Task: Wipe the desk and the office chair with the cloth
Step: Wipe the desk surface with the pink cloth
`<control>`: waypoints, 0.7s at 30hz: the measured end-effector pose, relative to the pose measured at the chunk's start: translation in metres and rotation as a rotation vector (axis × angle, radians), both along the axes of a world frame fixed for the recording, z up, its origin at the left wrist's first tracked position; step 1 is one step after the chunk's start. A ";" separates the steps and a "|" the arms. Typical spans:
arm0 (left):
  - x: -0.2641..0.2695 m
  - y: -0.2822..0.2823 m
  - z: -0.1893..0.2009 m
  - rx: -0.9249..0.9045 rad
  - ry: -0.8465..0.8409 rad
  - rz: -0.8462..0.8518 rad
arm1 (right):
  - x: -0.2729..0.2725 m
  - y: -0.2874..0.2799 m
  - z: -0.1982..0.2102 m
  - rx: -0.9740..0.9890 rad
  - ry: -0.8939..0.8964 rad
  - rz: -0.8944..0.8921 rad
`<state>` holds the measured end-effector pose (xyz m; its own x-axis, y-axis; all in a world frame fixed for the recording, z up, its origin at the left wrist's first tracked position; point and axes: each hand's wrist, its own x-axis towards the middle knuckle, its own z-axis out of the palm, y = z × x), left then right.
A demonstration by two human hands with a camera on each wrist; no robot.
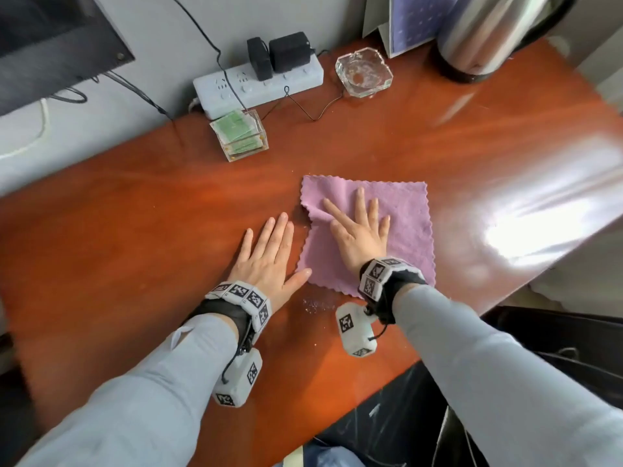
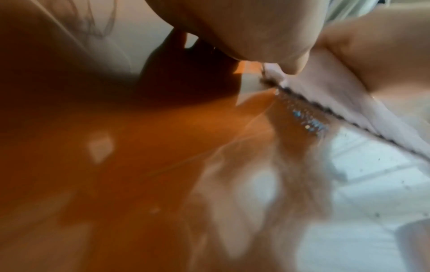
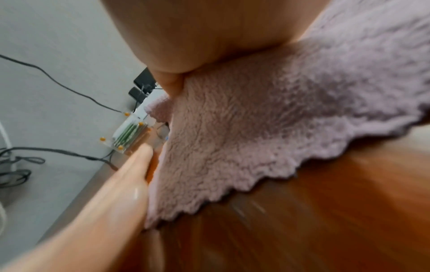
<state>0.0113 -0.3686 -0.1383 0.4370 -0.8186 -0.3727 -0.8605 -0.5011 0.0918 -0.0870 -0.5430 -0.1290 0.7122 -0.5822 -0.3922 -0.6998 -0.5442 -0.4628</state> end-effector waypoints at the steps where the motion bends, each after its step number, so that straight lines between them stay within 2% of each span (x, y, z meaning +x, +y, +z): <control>1: 0.001 0.005 0.000 -0.013 -0.011 -0.011 | 0.014 -0.004 0.001 0.009 -0.008 -0.012; 4: 0.005 0.015 -0.002 -0.016 -0.016 -0.030 | 0.047 -0.007 0.002 0.039 -0.027 -0.012; 7: 0.009 0.024 0.003 -0.002 0.028 -0.049 | 0.048 0.003 0.010 0.085 -0.104 -0.043; 9: 0.013 0.032 0.006 0.005 0.049 -0.058 | 0.036 0.007 0.018 -0.036 -0.154 -0.038; 12: 0.022 0.049 0.010 0.031 0.035 -0.097 | 0.022 0.008 0.020 -0.262 -0.065 0.111; 14: 0.025 0.058 0.011 0.045 0.017 -0.108 | 0.020 0.011 0.010 -0.272 0.042 0.201; 17: 0.023 0.060 0.010 0.048 0.002 -0.101 | 0.017 0.021 -0.009 -0.266 0.180 0.227; 21: 0.018 0.054 0.014 0.054 0.086 -0.047 | -0.007 0.061 -0.011 -0.279 0.173 0.223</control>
<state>0.0294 -0.3142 -0.1243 0.3629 -0.8153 -0.4512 -0.8732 -0.4666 0.1408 -0.0943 -0.4820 -0.1400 0.7704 -0.5222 -0.3657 -0.6051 -0.7796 -0.1615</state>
